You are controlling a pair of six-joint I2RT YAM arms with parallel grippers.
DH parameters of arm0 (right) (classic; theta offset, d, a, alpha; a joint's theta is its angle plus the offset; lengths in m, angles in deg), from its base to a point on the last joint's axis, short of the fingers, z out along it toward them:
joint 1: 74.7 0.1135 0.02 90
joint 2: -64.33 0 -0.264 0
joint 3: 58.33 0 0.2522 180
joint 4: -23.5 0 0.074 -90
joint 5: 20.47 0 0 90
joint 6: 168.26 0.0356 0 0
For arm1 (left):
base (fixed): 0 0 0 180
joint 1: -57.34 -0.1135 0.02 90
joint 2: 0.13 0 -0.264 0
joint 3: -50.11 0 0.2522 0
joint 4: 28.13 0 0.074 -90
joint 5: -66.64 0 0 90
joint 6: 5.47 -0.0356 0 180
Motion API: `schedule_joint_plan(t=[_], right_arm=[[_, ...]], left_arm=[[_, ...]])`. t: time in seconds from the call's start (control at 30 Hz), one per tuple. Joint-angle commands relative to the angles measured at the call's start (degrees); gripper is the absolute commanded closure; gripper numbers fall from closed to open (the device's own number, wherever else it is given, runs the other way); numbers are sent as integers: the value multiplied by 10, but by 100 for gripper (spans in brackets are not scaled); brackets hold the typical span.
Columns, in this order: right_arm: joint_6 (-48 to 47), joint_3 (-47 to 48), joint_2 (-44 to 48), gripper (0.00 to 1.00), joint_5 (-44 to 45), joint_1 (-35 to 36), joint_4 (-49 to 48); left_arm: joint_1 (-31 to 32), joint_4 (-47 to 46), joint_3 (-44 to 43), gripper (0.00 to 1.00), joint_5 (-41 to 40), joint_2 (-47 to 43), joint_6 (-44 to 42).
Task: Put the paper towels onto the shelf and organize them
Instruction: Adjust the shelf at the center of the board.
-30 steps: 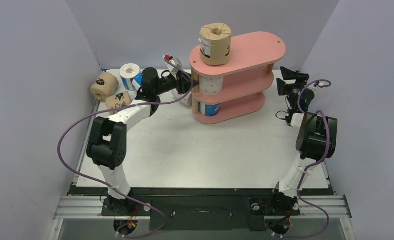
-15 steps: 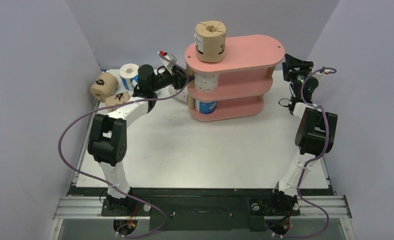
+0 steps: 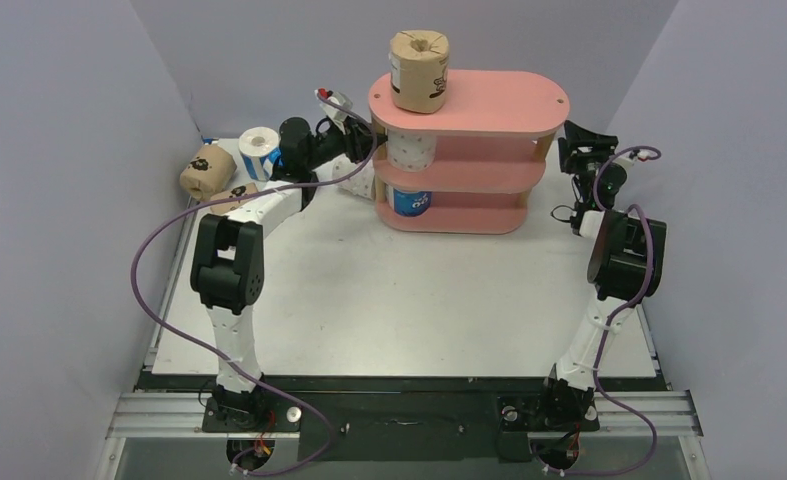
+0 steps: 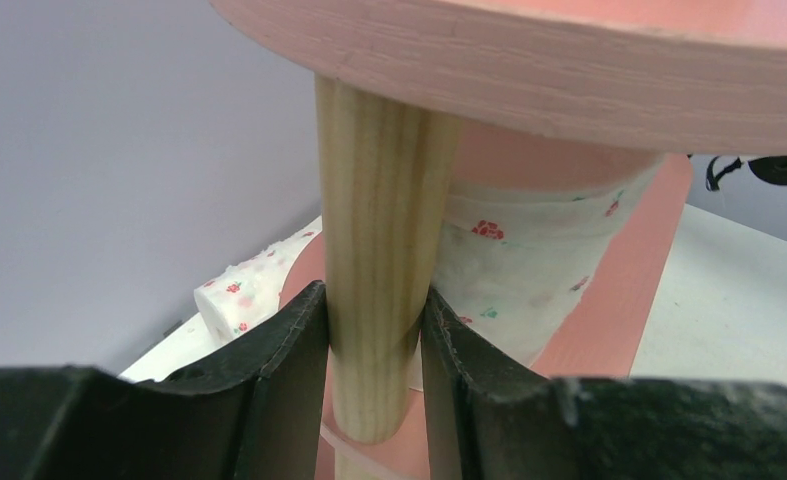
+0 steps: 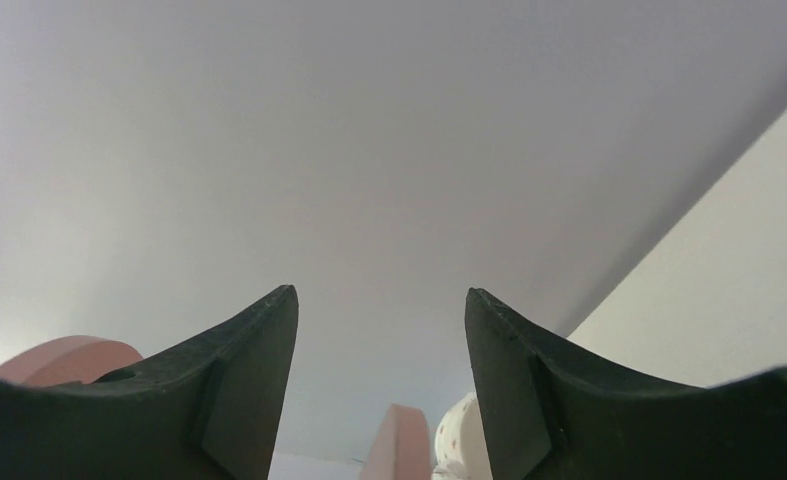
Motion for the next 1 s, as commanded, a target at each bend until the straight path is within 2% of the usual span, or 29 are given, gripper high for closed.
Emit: schedule_joint_plan(t=[0.0, 0.07, 0.13, 0.17, 0.23, 0.3, 0.5, 0.57, 0.67, 0.77, 0.83, 0.97], right_arm=[[11, -48, 30, 41, 23, 1, -84], [6, -63, 43, 40, 27, -1, -83], [0, -77, 63, 38, 35, -2, -81], [-4, -85, 69, 37, 37, -3, -79], [-16, -97, 90, 35, 40, -4, -66], [-31, -111, 117, 33, 43, -7, -46], [-56, -181, 203, 28, 62, -18, 10], [-66, -214, 241, 27, 72, -20, 33], [-87, -276, 320, 25, 98, -24, 80], [-138, -315, 398, 22, 133, -19, 189], [-177, -334, 458, 20, 194, -3, 268], [-247, -362, 565, 12, 292, 62, 364]], left_arm=[[8, 9, -24, 95, -32, 24, 34], [7, 4, -16, 90, -35, 18, 37], [3, -12, 2, 77, -44, 2, 43], [1, -24, 10, 63, -50, -5, 49], [-6, -36, 44, 46, -63, -29, 56], [-14, -48, 73, 37, -72, -64, 56], [-46, -124, 188, 23, -117, -145, 111], [-58, -130, 219, 11, -137, -172, 134], [-70, -125, 257, 1, -183, -214, 151], [-72, -78, 288, 3, -225, -267, 147], [-73, -35, 298, 4, -264, -295, 145], [-73, 15, 317, 4, -323, -336, 188]])
